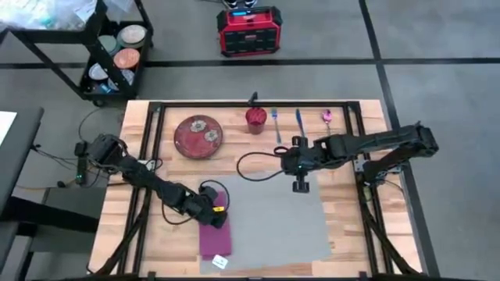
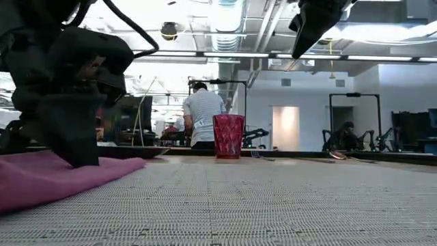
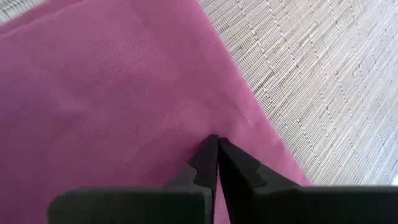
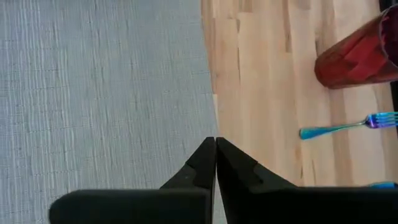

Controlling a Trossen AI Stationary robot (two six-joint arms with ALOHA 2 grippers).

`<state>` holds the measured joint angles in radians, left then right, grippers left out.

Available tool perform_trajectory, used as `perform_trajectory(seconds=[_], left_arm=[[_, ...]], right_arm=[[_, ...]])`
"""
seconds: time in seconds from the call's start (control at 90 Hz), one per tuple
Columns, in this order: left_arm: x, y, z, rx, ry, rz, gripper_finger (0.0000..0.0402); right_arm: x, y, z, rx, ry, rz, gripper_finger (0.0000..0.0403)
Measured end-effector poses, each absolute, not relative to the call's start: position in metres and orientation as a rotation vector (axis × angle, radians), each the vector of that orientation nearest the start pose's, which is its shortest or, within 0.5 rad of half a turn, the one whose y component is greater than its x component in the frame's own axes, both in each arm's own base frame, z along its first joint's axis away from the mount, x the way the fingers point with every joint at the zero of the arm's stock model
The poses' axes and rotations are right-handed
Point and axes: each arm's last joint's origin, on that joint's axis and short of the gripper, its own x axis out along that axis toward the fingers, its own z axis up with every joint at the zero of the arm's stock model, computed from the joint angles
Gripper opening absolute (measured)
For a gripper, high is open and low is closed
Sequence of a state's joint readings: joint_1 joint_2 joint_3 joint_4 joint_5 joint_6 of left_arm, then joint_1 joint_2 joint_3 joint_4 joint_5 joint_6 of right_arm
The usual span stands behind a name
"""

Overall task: Set table place
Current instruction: Adjust the gray place mat, then put the blue knife on the middle right of the gray place mat

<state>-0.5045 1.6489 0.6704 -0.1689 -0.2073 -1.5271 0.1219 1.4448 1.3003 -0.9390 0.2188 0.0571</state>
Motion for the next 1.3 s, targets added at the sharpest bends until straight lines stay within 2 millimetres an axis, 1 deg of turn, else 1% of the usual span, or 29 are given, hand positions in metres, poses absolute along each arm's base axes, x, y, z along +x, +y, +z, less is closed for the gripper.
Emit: perform_trajectory(seconds=[0.2, 0.311, 0.4, 0.556, 0.711, 0.789, 0.9, 0.933, 1.0, 1.056, 1.122, 1.211, 1.256, 1.3], left_arm=[[0.239, -0.106, 0.109, -0.939, 1.010, 0.651, 0.0000], [0.242, -0.091, 0.109, -0.929, 0.951, 0.746, 0.0000], [0.246, -0.084, 0.109, -0.930, 0.900, 0.777, 0.0000], [0.248, -0.080, 0.110, -0.962, 0.892, 0.805, 0.0000], [0.247, -0.085, 0.112, -0.976, 0.872, 0.808, 0.0000], [0.247, -0.087, 0.121, -0.980, 0.859, 0.819, 0.0000], [0.240, -0.084, 0.141, -0.909, 0.862, 0.806, 0.0000], [0.243, -0.084, 0.151, -0.906, 0.838, 0.765, 0.0000], [0.245, -0.081, 0.177, -0.947, 0.762, 0.705, 0.0000], [0.241, -0.077, 0.195, -0.960, 0.711, 0.701, 0.0000], [0.235, -0.073, 0.209, -0.958, 0.647, 0.704, 0.0000], [0.227, -0.070, 0.224, -0.980, 0.596, 0.688, 0.0000], [0.224, -0.068, 0.228, -0.980, 0.594, 0.688, 0.0000], [0.220, -0.067, 0.228, -0.967, 0.604, 0.706, 0.0000]], right_arm=[[0.281, 0.028, 0.304, -0.171, 1.078, -0.085, 0.0000], [0.280, 0.028, 0.304, -0.188, 1.082, -0.073, 0.0000], [0.280, 0.028, 0.304, -0.213, 1.084, -0.057, 0.0000], [0.280, 0.028, 0.304, -0.227, 1.093, -0.048, 0.0000], [0.277, 0.035, 0.303, -0.232, 1.112, -0.034, 0.0000], [0.275, 0.038, 0.303, -0.242, 1.115, -0.021, 0.0000], [0.274, 0.038, 0.304, -0.260, 1.116, -0.009, 0.0000], [0.274, 0.037, 0.304, -0.262, 1.119, -0.010, 0.0000], [0.274, 0.033, 0.304, -0.277, 1.131, -0.005, 0.0000], [0.274, 0.027, 0.304, -0.294, 1.133, -0.006, 0.0000], [0.274, 0.017, 0.304, -0.299, 1.150, 0.010, 0.0000], [0.273, 0.004, 0.303, -0.221, 1.173, 0.031, 0.0000], [0.272, -0.003, 0.303, -0.177, 1.182, -0.007, 0.0000], [0.271, -0.013, 0.302, -0.176, 1.202, -0.114, 0.0000]])
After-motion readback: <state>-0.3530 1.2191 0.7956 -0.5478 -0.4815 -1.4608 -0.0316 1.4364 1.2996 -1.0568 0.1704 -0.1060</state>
